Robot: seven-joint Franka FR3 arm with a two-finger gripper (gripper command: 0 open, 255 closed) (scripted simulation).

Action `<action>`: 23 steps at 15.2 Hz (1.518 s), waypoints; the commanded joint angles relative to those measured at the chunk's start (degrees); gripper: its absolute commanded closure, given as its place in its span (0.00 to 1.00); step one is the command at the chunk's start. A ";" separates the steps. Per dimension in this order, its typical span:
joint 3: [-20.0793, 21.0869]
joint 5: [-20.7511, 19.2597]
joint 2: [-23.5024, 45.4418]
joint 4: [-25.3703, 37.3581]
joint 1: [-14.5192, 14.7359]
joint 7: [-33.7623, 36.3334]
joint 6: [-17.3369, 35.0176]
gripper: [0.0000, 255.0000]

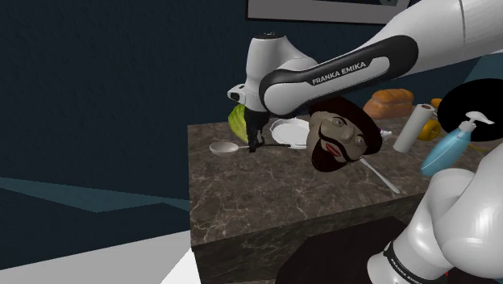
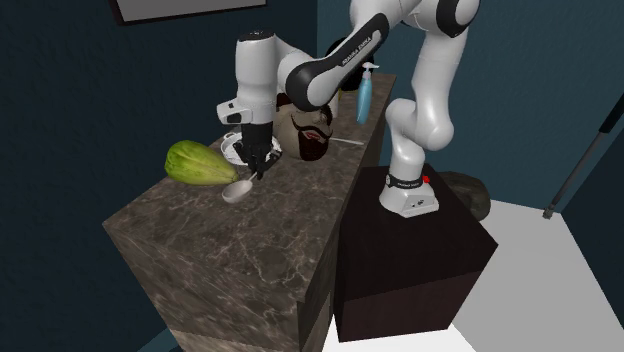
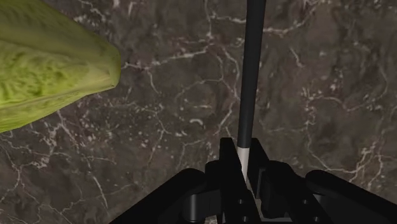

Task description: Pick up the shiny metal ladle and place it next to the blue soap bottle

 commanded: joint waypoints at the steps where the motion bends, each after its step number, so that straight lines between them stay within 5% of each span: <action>1: 0.02 0.10 -0.69 0.69 0.03 -0.09 -1.41 1.00; 23: 0.00 0.76 -3.54 14.77 0.12 -1.27 -18.31 1.00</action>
